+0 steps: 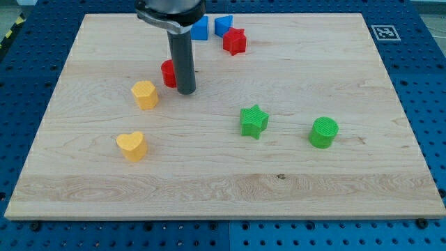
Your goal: Place the red circle left to the red star
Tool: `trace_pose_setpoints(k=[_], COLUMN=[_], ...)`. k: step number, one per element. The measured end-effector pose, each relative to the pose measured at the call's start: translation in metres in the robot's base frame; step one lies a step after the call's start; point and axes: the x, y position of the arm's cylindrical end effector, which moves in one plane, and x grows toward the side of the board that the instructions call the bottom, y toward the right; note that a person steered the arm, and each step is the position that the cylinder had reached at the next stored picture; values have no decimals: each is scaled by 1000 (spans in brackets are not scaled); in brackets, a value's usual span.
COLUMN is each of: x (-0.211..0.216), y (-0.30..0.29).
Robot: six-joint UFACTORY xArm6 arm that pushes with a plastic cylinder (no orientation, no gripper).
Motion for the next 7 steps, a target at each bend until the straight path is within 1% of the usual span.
trace_pose_setpoints(k=[1, 2, 4, 5, 7], x=[0, 0, 0, -16, -34], y=[-35, -43, -52, -52, -50])
